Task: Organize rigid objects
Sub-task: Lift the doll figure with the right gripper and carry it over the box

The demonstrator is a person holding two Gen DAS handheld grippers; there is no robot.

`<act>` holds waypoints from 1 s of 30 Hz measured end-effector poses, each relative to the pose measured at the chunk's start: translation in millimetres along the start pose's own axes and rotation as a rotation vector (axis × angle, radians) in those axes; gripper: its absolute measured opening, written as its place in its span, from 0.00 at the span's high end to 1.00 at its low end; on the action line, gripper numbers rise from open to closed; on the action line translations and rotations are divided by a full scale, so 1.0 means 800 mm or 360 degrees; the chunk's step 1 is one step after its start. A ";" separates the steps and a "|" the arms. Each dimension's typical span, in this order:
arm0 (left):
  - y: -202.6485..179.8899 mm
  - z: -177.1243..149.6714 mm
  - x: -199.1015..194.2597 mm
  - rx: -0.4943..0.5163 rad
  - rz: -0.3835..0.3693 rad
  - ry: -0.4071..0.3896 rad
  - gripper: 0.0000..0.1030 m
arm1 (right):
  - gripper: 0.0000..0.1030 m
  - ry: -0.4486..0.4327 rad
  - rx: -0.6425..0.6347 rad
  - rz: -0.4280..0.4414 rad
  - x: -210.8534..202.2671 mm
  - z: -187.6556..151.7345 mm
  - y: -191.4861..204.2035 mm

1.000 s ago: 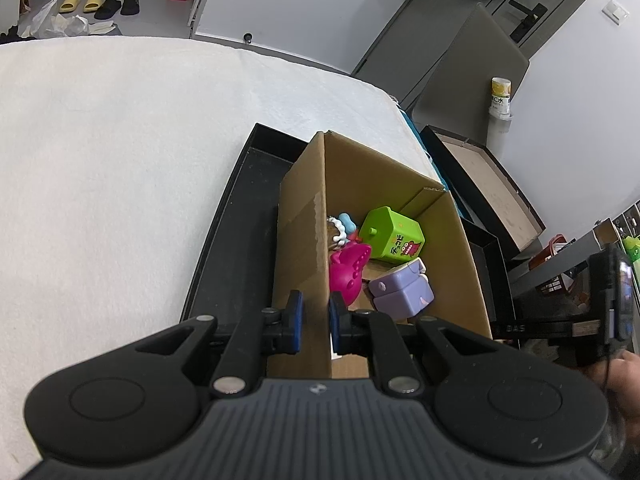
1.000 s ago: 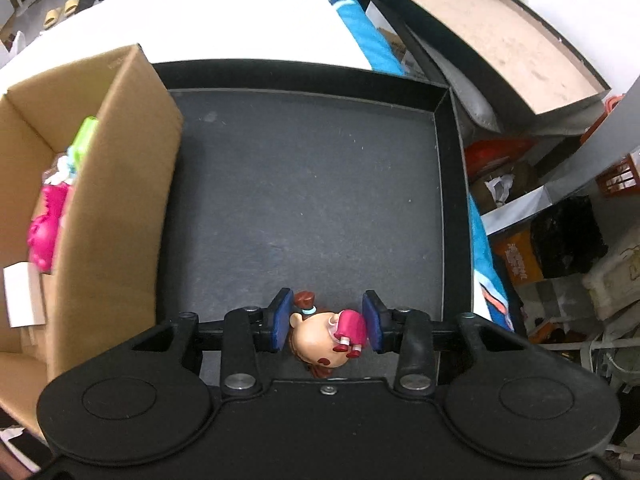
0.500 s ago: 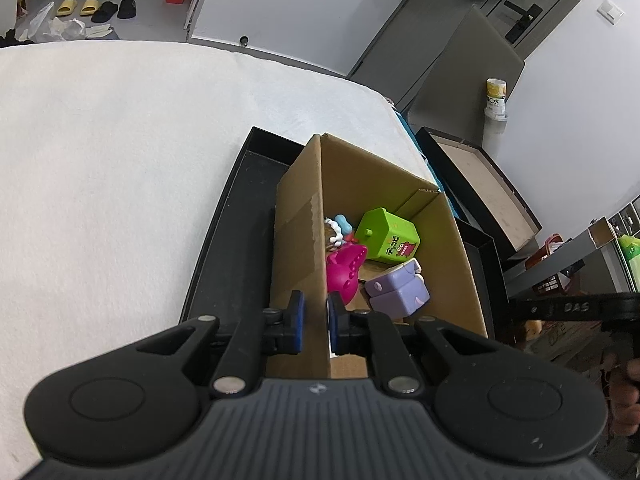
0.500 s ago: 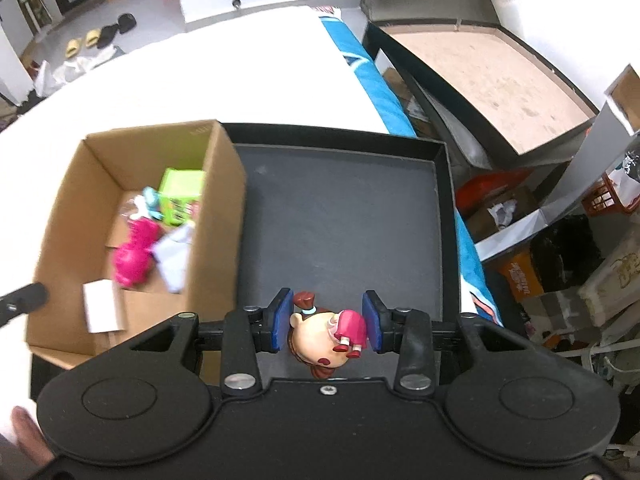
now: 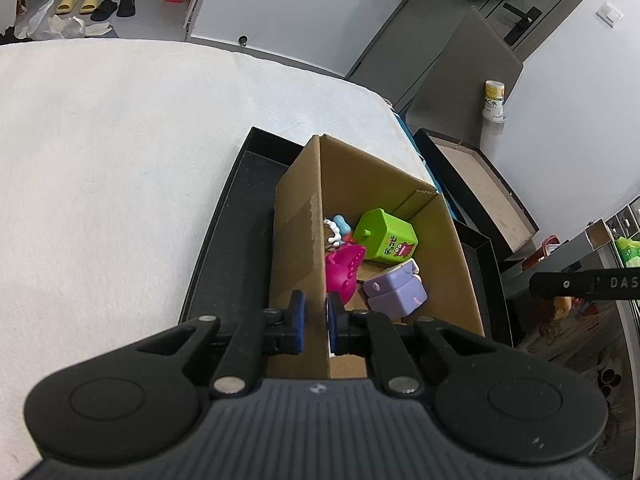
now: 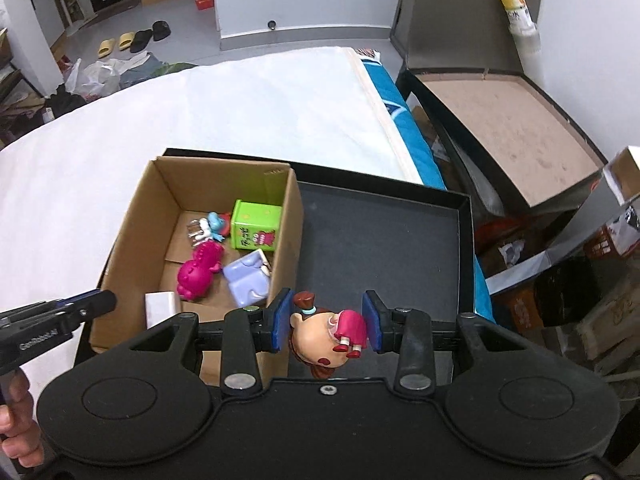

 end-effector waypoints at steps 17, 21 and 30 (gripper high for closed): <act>0.000 -0.002 -0.001 0.0001 -0.0007 -0.0001 0.90 | 0.64 -0.0005 -0.0196 0.0083 -0.019 0.008 0.067; 0.001 -0.001 -0.001 0.0002 -0.0006 -0.0001 0.90 | 0.64 0.0007 -0.0223 0.0097 -0.013 0.011 0.080; 0.001 -0.001 -0.001 -0.0003 -0.0003 -0.0001 0.90 | 0.63 0.0036 -0.0219 0.0138 0.014 0.014 0.101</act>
Point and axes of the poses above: each gripper's, at about its wrist camera, not at the fingertips, and x roughly the way its jaws point, y to its left, z to its top, the point moved 2 cm from there along x, roughly the way its jaws point, and after that the axes turned 12 degrees about y, right-handed, at the moved point
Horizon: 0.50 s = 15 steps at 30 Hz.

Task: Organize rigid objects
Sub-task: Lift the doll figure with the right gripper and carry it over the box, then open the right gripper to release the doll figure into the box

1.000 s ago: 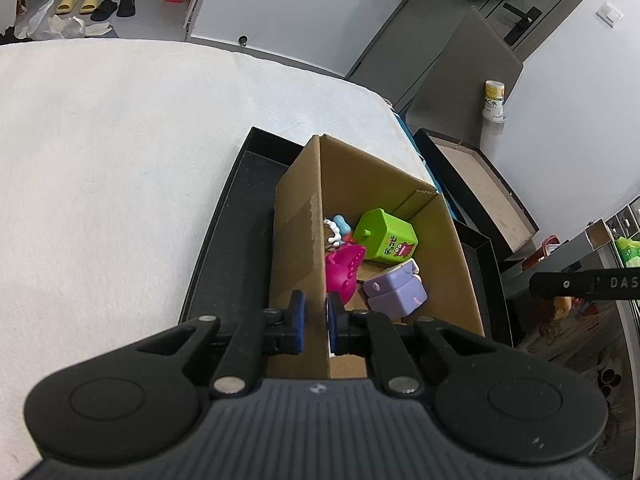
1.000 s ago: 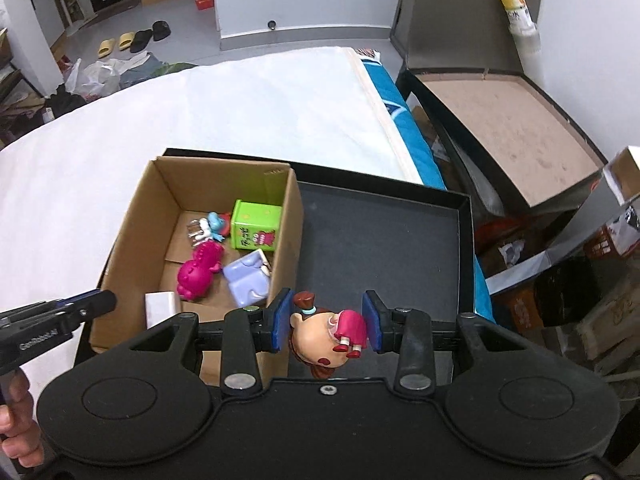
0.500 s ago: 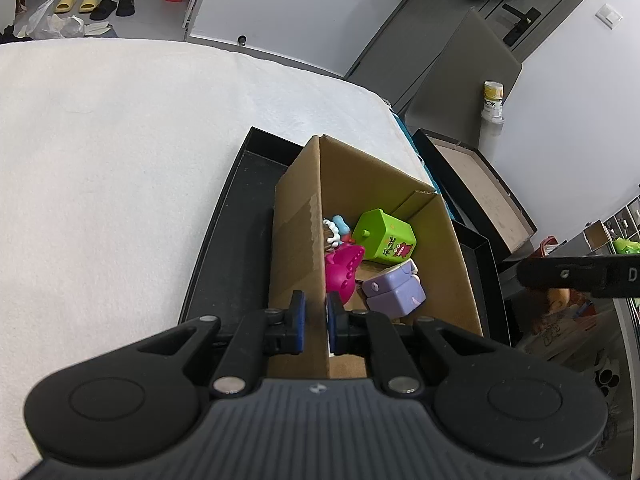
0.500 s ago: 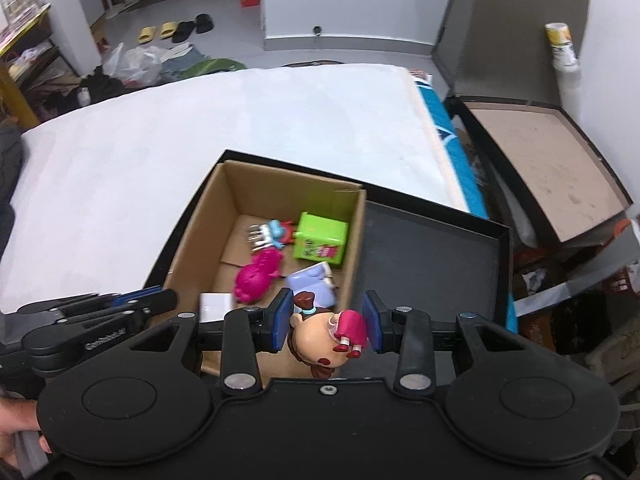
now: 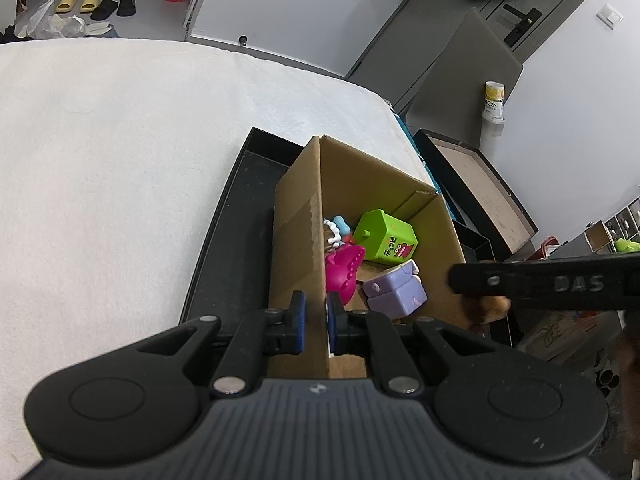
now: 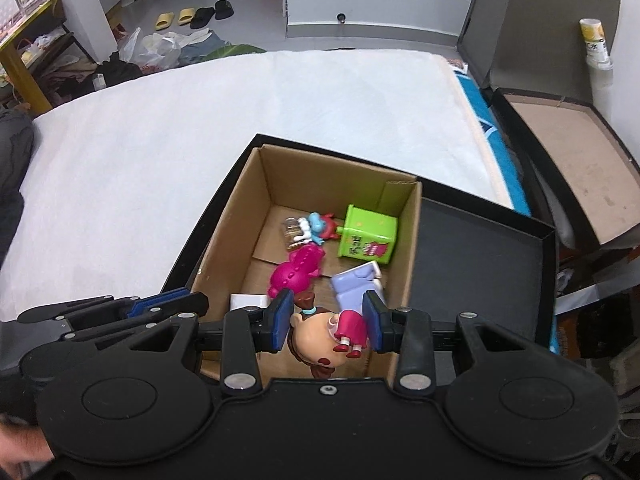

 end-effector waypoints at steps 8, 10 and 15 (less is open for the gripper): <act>0.000 0.000 0.000 -0.0004 -0.0002 0.0001 0.90 | 0.63 0.0024 0.0006 0.0029 0.030 0.000 0.014; 0.001 0.001 0.000 -0.0004 -0.0001 0.0000 0.90 | 0.63 0.0028 -0.0004 0.0024 0.038 0.000 0.018; 0.001 0.001 0.000 -0.0005 -0.0001 0.0000 0.90 | 0.63 0.0050 0.0008 0.0030 0.057 -0.001 0.021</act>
Point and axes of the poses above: each gripper's, at about its wrist camera, not at the fingertips, and x roughly the way its jaws point, y to its left, z to its top, the point moved 2 cm from there along x, roughly the way its jaws point, and after that the axes turned 12 degrees about y, right-handed, at the moved point
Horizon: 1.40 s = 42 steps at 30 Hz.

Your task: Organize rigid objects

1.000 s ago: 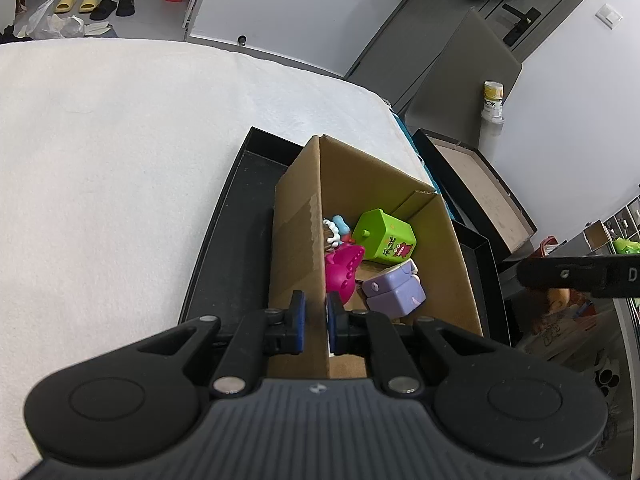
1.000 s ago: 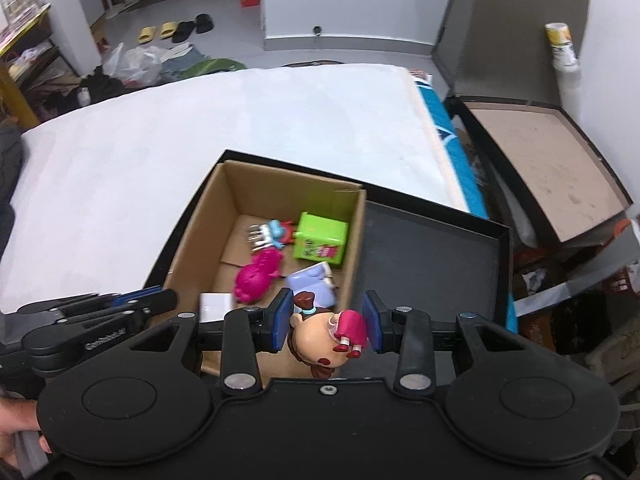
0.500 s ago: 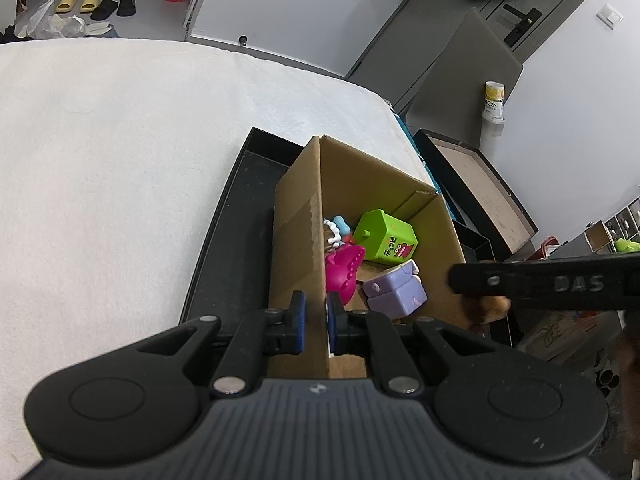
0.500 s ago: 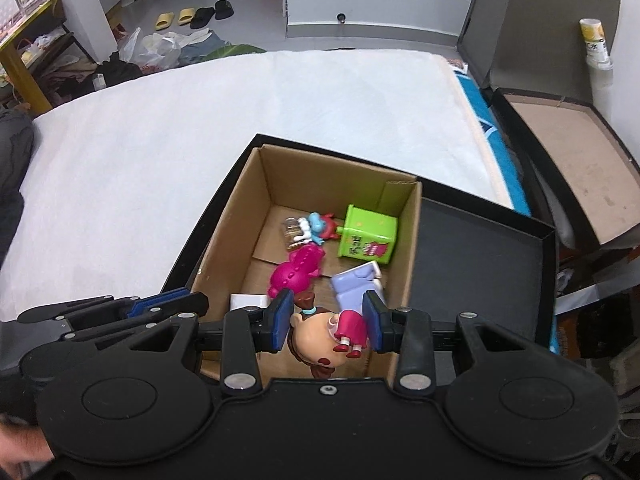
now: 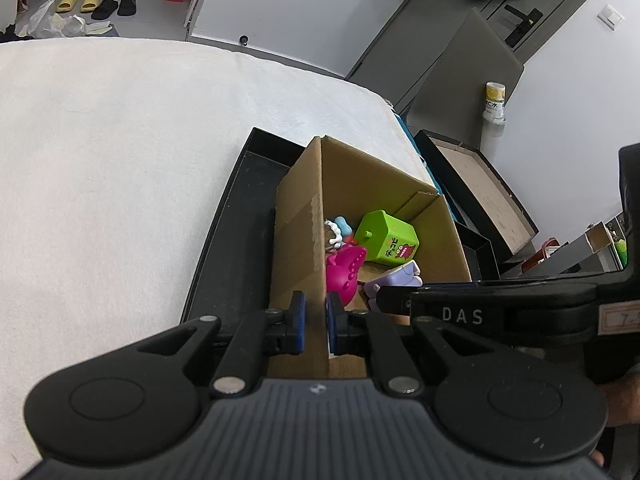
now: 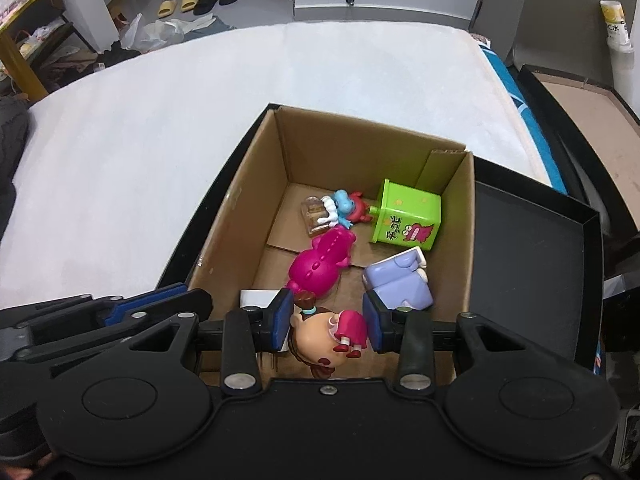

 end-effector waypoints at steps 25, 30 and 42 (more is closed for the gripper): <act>-0.006 0.003 -0.041 -0.0004 0.0140 -0.0023 0.87 | 0.39 -0.0226 0.0156 0.0096 -0.080 -0.042 -0.050; -0.022 0.003 -0.063 0.0018 0.0175 -0.0045 0.86 | 0.27 -0.0298 0.0213 0.0115 -0.106 -0.062 -0.071; -0.085 -0.008 -0.128 0.0158 0.0146 -0.0053 0.48 | 0.16 -0.0446 0.0374 0.0123 -0.164 -0.112 -0.119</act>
Point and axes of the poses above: each gripper's, at about its wrist camera, not at the fingertips, and x roughly the way its jaws point, y to its left, z to its top, the point moved 2 cm from there along x, roughly the way its jaws point, and after that the axes turned 12 degrees about y, right-handed, at the moved point
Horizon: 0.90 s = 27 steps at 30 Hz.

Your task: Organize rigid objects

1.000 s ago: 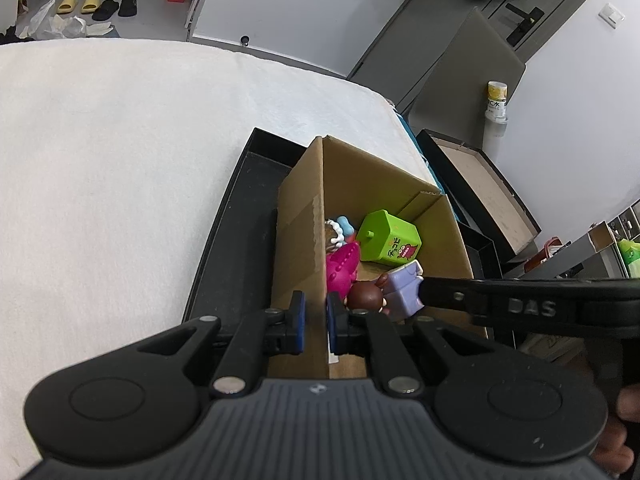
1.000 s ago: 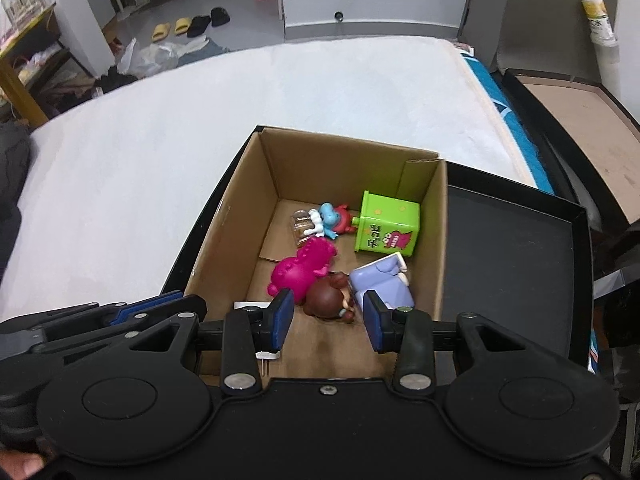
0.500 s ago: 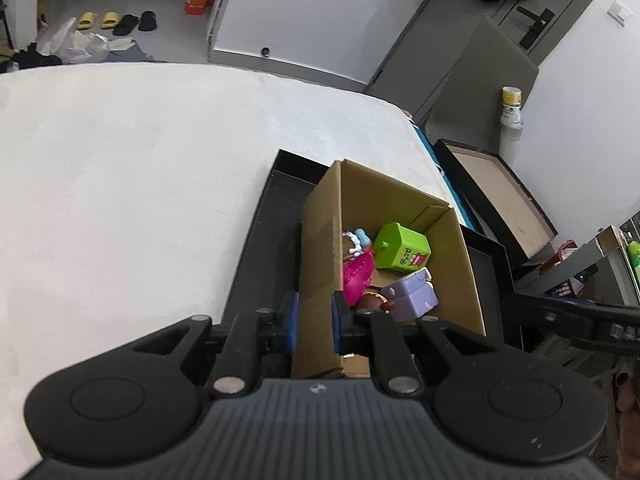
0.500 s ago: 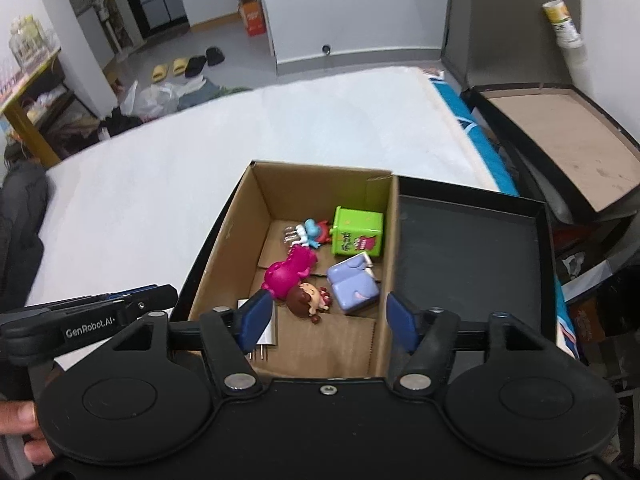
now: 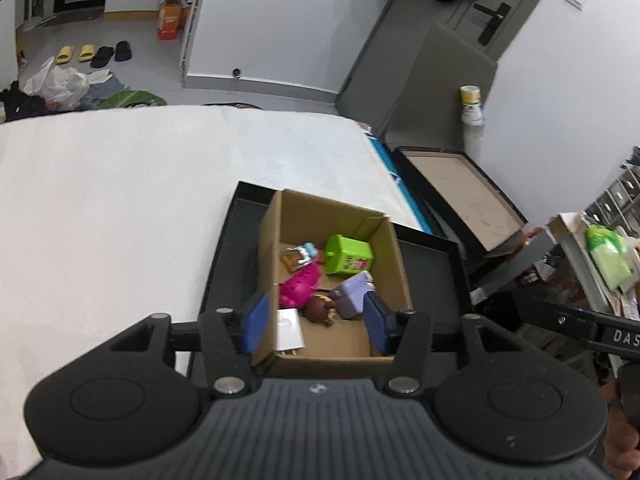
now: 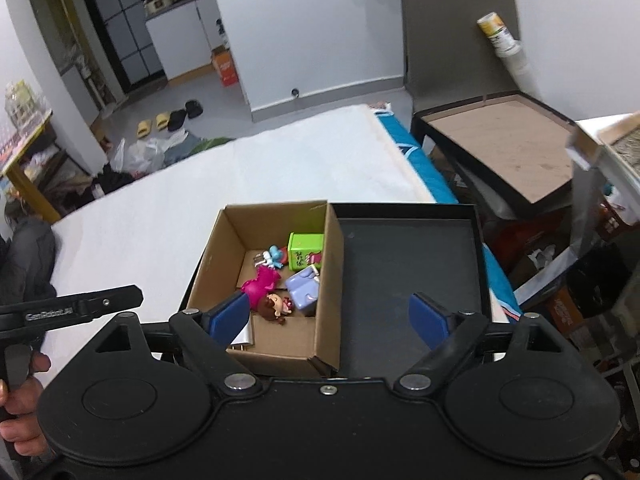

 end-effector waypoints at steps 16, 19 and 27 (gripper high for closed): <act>-0.091 -0.040 -0.100 0.0310 -0.0051 -0.0148 0.15 | 0.00 -0.0266 0.0176 -0.0056 -0.098 -0.037 -0.028; -0.100 -0.048 -0.116 0.0335 -0.0050 -0.0189 0.11 | 0.00 -0.0292 0.0156 -0.0082 -0.109 -0.048 -0.026; -0.111 -0.067 -0.153 0.0356 -0.0057 -0.0278 0.01 | 0.00 -0.0397 0.0168 -0.0105 -0.144 -0.075 -0.024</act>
Point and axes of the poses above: each gripper's, at about its wrist camera, not at the fingertips, and x roughly the way its jaws point, y to its left, z to its top, the point moved 2 cm from there along x, roughly the way its jaws point, and after that the axes turned 12 degrees about y, right-handed, at the moved point
